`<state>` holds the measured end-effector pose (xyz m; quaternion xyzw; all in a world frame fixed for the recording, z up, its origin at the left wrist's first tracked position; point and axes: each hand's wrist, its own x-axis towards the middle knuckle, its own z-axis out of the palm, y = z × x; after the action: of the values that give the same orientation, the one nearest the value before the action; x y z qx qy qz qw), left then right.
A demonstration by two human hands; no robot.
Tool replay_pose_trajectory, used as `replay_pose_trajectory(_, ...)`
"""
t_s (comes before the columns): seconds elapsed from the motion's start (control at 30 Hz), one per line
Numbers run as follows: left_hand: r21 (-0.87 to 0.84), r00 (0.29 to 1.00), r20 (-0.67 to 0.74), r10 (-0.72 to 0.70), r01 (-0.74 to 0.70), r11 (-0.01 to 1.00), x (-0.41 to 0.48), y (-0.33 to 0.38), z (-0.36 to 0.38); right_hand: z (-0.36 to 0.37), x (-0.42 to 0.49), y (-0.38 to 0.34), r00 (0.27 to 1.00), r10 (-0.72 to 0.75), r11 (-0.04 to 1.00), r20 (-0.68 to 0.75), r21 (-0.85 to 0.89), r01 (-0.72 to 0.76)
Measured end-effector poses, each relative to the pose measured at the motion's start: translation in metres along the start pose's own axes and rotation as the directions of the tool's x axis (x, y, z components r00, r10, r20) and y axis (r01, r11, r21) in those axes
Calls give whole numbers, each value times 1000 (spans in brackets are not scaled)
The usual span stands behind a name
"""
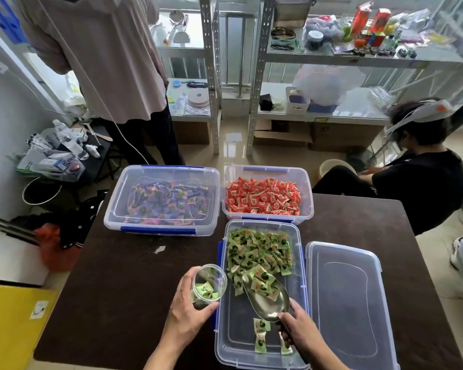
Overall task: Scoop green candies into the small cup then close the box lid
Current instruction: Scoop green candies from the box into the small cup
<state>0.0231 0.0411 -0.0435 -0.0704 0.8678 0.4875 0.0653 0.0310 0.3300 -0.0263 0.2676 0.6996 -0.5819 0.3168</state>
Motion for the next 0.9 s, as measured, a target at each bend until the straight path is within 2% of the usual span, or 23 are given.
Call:
replay_pose_trajectory(0.17,51,998,34,55,-57,997,9,1,1,-29,-29,-27,995,-104,992,-8,-79,103)
replay_pose_trajectory(0.27,119,988,67,142,-149,982,11,8,1,-41,-43,-53,975,-218,942,42,-251,221)
replay_pose_trajectory(0.4,188,973,73,221,-231,955,14,20,2,-44,-62,-93,940,-295,814,171,-470,341)
replay_pose_trajectory(0.5,208,970,77,230,-242,948,15,22,2,-32,-70,-111,931,-300,721,206,-590,363)
replay_pose_trajectory(0.63,231,967,92,239,-254,939,15,21,5,-11,-84,-131,920,-312,507,239,-776,374)
replay_pose_trajectory(0.8,210,971,56,231,-237,949,14,21,7,11,-92,-142,867,-440,267,232,-888,374)
replay_pose_trajectory(0.9,174,977,37,209,-212,962,12,25,7,9,-90,-139,843,-481,236,241,-890,389)
